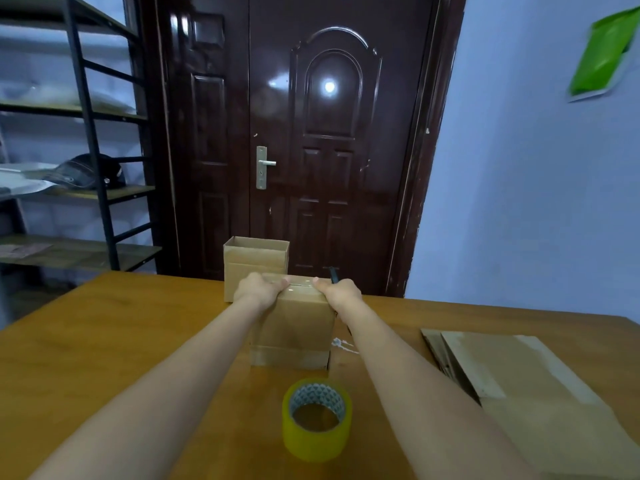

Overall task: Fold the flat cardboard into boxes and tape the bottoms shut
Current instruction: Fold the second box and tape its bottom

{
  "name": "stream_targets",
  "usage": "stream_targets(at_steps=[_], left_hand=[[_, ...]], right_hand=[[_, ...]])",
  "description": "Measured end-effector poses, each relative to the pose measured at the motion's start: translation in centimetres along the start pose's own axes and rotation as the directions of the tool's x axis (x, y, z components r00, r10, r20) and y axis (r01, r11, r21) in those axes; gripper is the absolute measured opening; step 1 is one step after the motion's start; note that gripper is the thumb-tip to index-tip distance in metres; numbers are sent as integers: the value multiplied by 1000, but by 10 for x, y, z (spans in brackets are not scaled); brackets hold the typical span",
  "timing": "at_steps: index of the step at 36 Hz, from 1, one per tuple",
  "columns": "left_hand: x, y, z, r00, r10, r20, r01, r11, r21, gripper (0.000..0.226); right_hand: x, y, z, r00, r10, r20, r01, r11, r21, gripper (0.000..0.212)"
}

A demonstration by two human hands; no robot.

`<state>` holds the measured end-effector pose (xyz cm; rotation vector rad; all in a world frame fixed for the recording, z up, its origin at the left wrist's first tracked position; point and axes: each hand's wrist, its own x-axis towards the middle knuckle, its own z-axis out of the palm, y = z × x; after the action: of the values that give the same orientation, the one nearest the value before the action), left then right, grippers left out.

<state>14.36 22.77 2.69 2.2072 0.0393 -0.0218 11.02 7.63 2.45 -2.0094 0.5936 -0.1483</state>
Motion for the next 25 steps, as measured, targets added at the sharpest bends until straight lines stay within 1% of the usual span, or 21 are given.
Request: stream_targets(at_steps=[3, 5, 8, 10, 12, 15, 17, 19, 22, 25], left_hand=[[-8, 1, 0, 999, 37, -3, -37, 998, -47, 52], [-16, 2, 2, 998, 66, -22, -68, 994, -85, 46], [-28, 5, 7, 995, 98, -9, -97, 961, -259, 46], [-36, 10, 9, 990, 142, 25, -119, 901, -418, 42], [-42, 18, 9, 979, 197, 44, -140, 822, -551, 41], [-49, 31, 7, 965, 259, 33, -172, 729, -662, 45], [-52, 39, 8, 960, 279, 10, -193, 690, -698, 46], [-56, 49, 9, 952, 307, -7, -226, 684, -694, 45], [-60, 61, 10, 937, 347, -41, -289, 702, -651, 52], [-55, 68, 7, 916, 395, -72, -361, 732, -579, 64]], right_hand=[[-3, 6, -6, 1000, -24, -10, 25, 1000, 11, 64], [-6, 10, -13, 998, -52, -43, 53, 998, 35, 58], [-12, 14, -27, 989, -88, -120, 99, 991, 88, 47], [-17, 17, -38, 979, -94, -179, 121, 981, 149, 48], [-22, 19, -50, 969, -83, -232, 141, 959, 246, 48], [-26, 20, -70, 963, -46, -264, 151, 907, 392, 44], [-26, 19, -78, 967, -18, -255, 135, 882, 451, 42], [-28, 17, -87, 970, 0, -244, 130, 847, 516, 41], [-30, 15, -98, 970, 0, -243, 157, 761, 629, 40], [-30, 14, -106, 978, -42, -206, 178, 686, 705, 37]])
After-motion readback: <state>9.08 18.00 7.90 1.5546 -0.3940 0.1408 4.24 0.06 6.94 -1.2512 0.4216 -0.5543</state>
